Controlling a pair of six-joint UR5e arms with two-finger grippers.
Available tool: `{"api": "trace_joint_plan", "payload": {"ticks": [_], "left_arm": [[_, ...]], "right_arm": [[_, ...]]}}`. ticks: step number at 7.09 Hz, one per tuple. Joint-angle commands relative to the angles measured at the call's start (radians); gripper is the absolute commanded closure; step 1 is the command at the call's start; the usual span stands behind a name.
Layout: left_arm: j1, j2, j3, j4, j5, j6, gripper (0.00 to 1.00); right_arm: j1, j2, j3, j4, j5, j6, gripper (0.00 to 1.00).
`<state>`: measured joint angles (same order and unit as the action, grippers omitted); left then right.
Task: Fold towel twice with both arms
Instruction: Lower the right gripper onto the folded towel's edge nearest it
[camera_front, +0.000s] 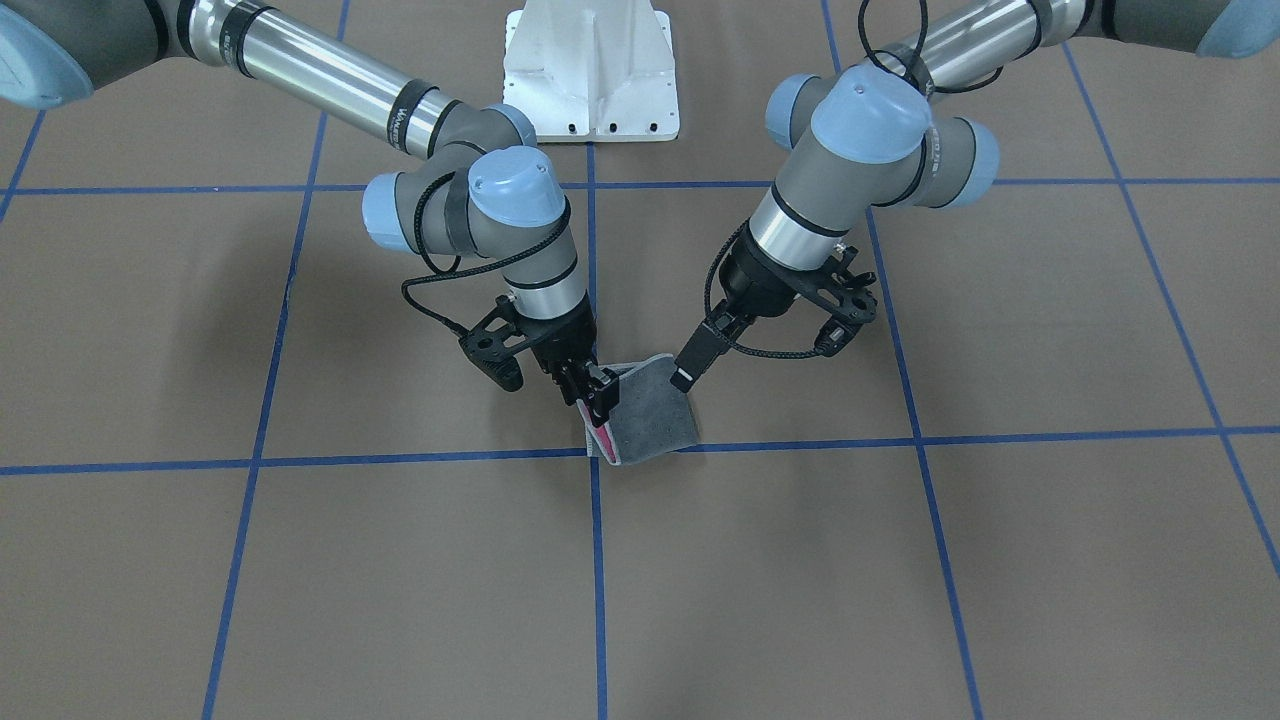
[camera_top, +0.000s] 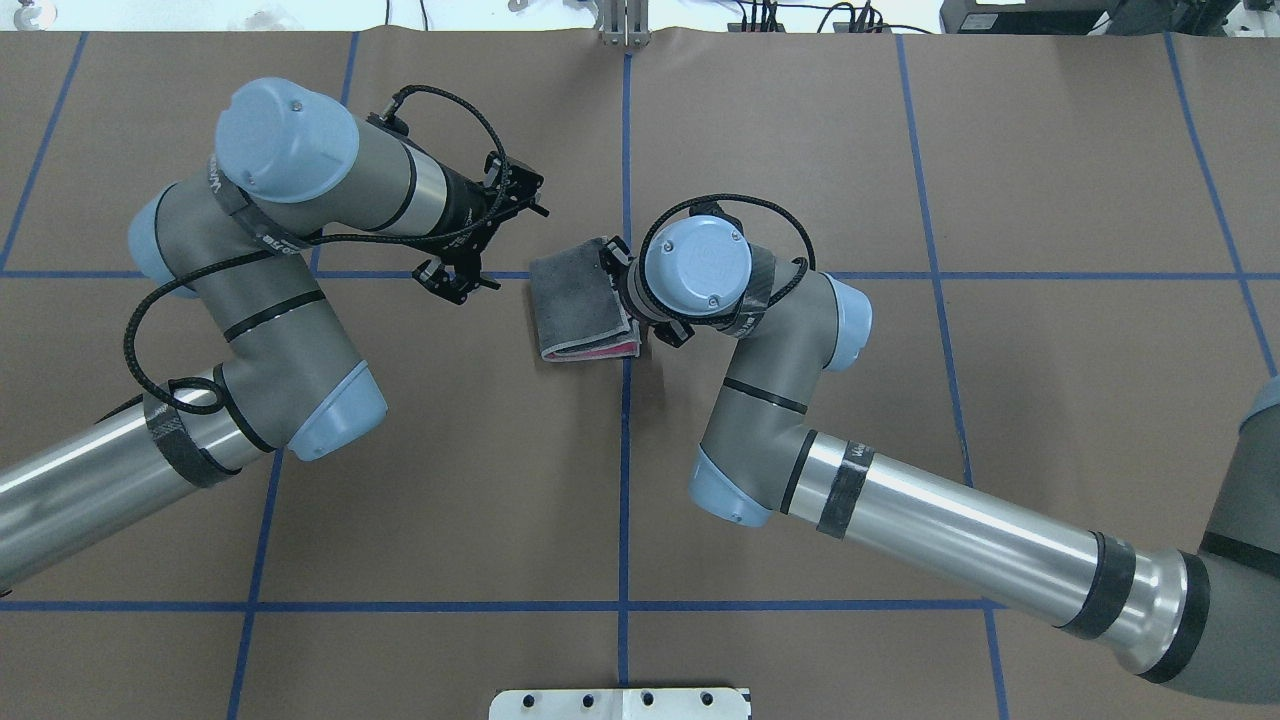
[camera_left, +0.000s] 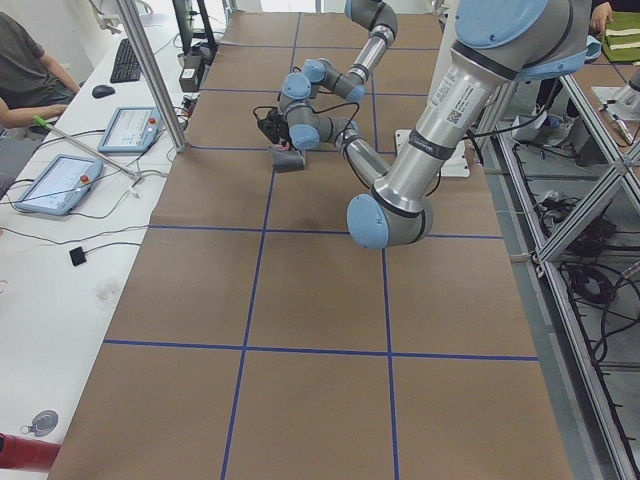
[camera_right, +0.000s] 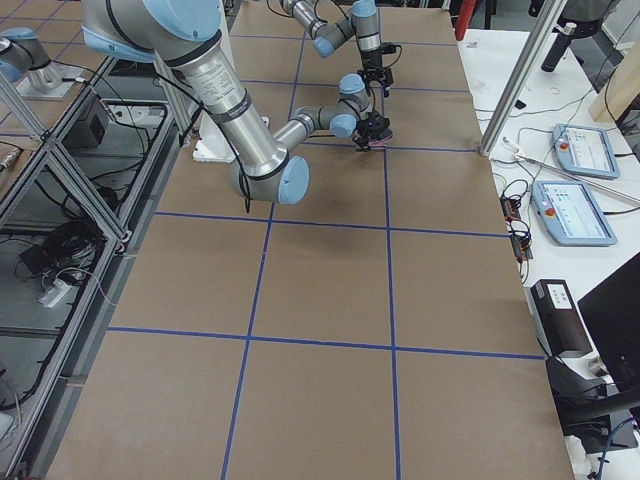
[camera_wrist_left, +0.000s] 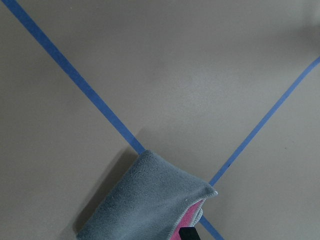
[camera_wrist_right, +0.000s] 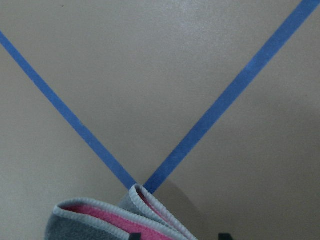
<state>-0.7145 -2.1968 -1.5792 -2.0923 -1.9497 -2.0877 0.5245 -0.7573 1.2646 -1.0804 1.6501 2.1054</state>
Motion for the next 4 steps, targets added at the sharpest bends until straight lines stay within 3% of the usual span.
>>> {"api": "trace_joint_plan", "payload": {"ticks": [1, 2, 4], "left_arm": [[0.001, 0.0, 0.002, 0.0, 0.0, 0.0, 0.0], [0.001, -0.001, 0.005, 0.0, 0.0, 0.0, 0.0], [0.006, -0.001, 0.008, 0.0, 0.003, 0.0, 0.0]], "right_arm": [[0.0, -0.007, 0.016, -0.003, 0.002, -0.001, 1.0], [0.0, -0.019, 0.044, -0.007, 0.005, -0.013, 1.0], [-0.001, -0.028, 0.157, -0.145, 0.01, -0.015, 1.0]]}}
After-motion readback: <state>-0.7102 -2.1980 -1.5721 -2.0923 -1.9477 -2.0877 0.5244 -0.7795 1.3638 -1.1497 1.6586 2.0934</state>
